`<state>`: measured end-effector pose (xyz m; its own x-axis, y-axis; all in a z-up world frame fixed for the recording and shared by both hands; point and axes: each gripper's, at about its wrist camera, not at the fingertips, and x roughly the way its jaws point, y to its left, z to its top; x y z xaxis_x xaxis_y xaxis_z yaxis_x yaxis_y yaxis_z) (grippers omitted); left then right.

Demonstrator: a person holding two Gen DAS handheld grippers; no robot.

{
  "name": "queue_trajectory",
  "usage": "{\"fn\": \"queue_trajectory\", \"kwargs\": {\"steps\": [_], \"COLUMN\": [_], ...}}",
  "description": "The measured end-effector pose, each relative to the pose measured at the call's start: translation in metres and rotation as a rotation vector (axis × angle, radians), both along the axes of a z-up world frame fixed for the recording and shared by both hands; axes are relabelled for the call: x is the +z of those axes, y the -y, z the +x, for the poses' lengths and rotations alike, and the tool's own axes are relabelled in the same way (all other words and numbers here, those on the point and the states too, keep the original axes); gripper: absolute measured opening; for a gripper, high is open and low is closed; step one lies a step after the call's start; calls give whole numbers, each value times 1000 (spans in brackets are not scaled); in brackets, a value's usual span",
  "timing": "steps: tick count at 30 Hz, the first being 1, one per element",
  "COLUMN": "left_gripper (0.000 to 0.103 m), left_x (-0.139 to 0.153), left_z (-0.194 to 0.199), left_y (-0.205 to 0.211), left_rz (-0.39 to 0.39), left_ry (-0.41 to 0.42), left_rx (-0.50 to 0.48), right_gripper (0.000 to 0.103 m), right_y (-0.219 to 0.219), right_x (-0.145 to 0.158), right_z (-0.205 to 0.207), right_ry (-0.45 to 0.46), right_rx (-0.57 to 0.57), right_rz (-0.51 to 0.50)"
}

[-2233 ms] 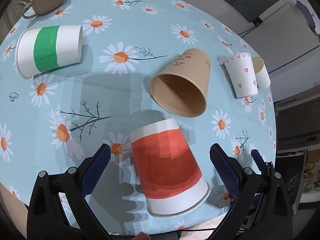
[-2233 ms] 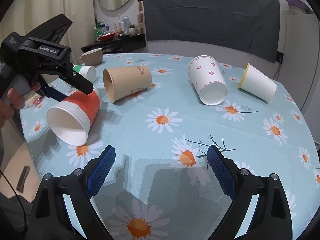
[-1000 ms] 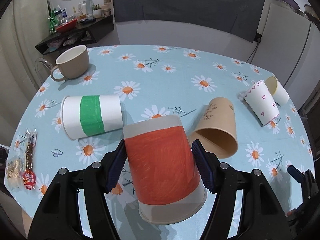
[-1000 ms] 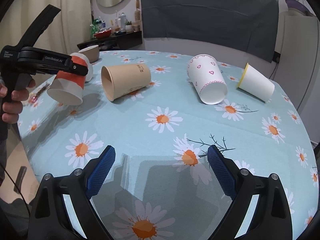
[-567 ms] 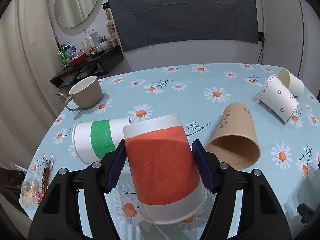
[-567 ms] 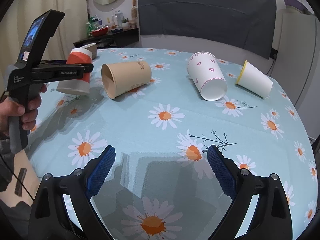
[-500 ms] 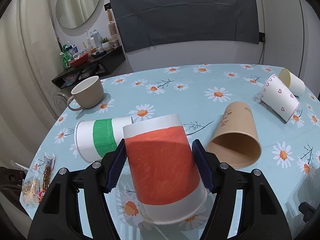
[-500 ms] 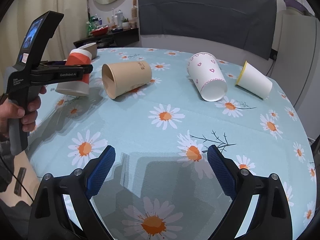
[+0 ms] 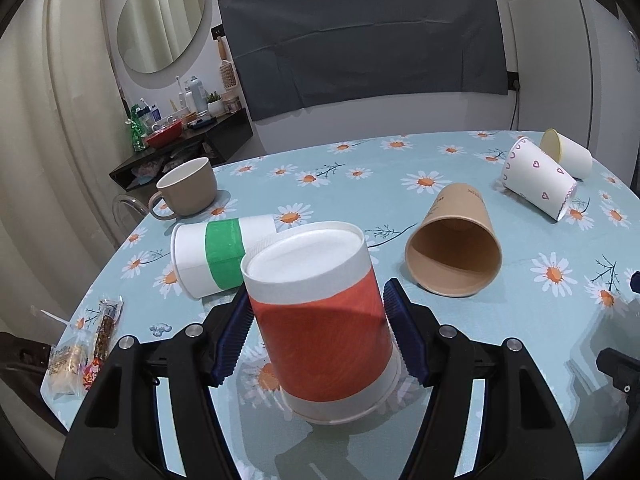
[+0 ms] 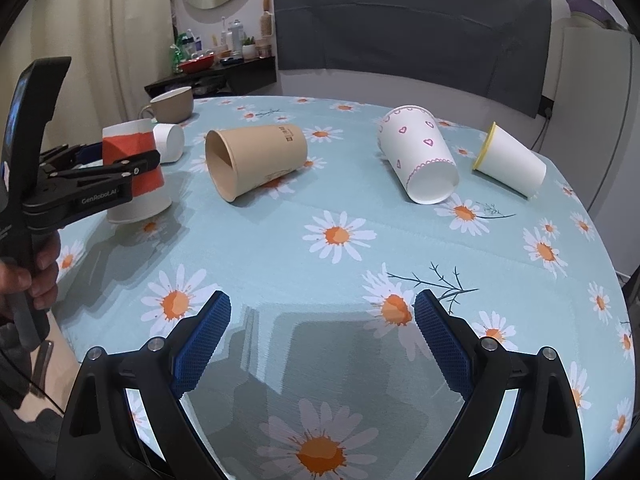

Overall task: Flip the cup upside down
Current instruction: 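Lower the inverted cup onto the tablecloth and open the left gripper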

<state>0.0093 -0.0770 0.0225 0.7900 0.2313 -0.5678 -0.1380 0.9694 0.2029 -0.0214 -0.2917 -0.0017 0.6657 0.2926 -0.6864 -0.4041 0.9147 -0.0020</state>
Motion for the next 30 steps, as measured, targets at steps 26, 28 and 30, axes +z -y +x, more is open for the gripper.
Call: {"fn": "queue_trajectory", "kwargs": {"steps": [26, 28, 30], "left_gripper": [97, 97, 97], "left_x": [-2, -5, -8], "left_z": [-55, -55, -54], "left_y": [-47, -62, -77], "left_rz": [-49, -70, -94], "left_ry": [31, 28, 26], "left_rx": [-70, -66, -58], "right_gripper": [94, 94, 94], "right_y": [-38, -44, -49], "right_x": [-1, -1, 0], "right_z": [1, 1, 0], "right_ry": [29, 34, 38], "right_rx": [27, 29, 32], "right_rz": [33, 31, 32]}}
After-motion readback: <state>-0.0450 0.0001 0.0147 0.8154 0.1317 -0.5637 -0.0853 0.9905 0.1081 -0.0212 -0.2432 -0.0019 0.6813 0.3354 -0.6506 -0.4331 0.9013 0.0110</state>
